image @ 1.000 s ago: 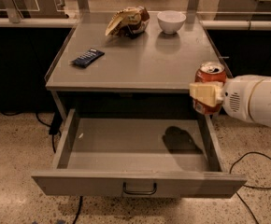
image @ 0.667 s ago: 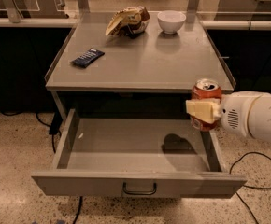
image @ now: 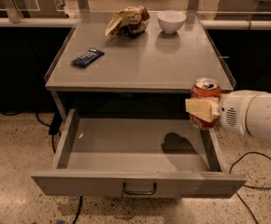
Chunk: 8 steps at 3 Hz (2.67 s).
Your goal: Place coke can into top drawer
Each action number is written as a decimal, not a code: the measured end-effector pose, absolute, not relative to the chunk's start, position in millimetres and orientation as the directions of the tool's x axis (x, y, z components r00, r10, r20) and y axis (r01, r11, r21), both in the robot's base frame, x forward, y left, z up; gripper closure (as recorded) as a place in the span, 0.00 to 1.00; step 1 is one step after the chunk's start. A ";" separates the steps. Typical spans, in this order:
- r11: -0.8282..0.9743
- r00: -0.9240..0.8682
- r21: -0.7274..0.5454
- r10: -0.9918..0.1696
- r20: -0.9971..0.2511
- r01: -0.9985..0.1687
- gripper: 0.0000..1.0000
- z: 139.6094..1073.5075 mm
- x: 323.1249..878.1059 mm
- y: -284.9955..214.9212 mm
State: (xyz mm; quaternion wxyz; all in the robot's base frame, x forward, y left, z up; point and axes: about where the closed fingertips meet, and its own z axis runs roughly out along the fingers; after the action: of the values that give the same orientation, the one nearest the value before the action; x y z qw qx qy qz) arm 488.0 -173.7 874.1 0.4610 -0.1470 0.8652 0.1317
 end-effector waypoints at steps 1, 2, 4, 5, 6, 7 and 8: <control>0.933 -0.597 0.140 -0.093 -0.797 -0.333 1.00 840.7 497.7 -181.4; 0.932 -0.656 0.184 -0.071 -0.752 -0.312 1.00 807.1 503.2 -181.8; 0.911 -0.758 0.274 -0.060 -0.650 -0.308 1.00 741.7 494.1 -162.7; 0.897 -0.791 0.313 -0.063 -0.608 -0.313 1.00 716.8 490.0 -149.6; 0.898 -0.796 0.312 -0.066 -0.601 -0.310 1.00 717.9 499.8 -147.5; 0.898 -0.815 0.323 -0.066 -0.576 -0.300 1.00 705.2 520.7 -140.8; 0.897 -0.841 0.347 -0.048 -0.539 -0.274 1.00 681.7 542.4 -135.2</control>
Offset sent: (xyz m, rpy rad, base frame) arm 0.0218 -0.0112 -0.1017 0.0677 0.2309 -0.0637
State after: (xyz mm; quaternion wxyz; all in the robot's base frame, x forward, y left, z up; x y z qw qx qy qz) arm 542.4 -135.2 681.7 0.2686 -0.0859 0.9362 0.2097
